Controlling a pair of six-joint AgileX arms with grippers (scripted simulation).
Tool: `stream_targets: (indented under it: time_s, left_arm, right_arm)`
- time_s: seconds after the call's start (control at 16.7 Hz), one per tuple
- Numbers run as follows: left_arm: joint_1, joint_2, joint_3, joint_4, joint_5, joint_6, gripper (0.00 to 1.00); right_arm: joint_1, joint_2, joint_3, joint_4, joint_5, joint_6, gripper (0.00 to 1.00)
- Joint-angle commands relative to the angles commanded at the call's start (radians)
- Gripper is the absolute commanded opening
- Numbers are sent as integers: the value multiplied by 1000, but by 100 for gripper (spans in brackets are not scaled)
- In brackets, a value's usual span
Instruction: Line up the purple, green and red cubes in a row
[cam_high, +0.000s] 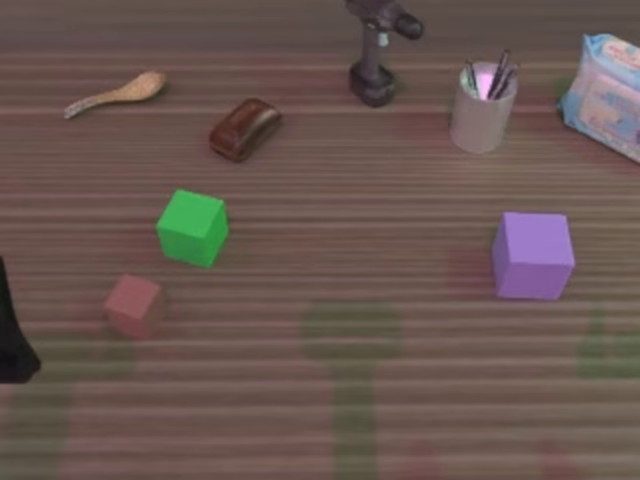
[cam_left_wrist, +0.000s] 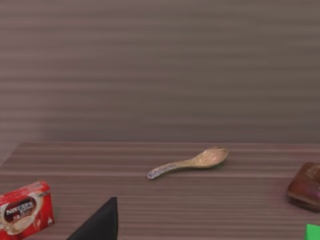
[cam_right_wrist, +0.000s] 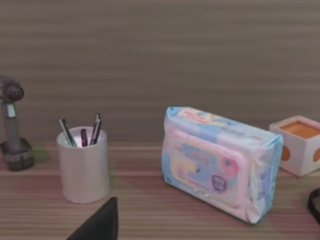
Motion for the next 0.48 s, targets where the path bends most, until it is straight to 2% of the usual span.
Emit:
stream_targets:
  time_s: [0.24, 0.48]
  left_arm:
    - [-7, 31, 28, -20, 2, 3, 100]
    - [-36, 220, 186, -128, 4, 17, 100]
  right_arm:
    - [0, 0, 0, 0, 0, 0, 100]
    - [0, 0, 0, 0, 0, 0, 100]
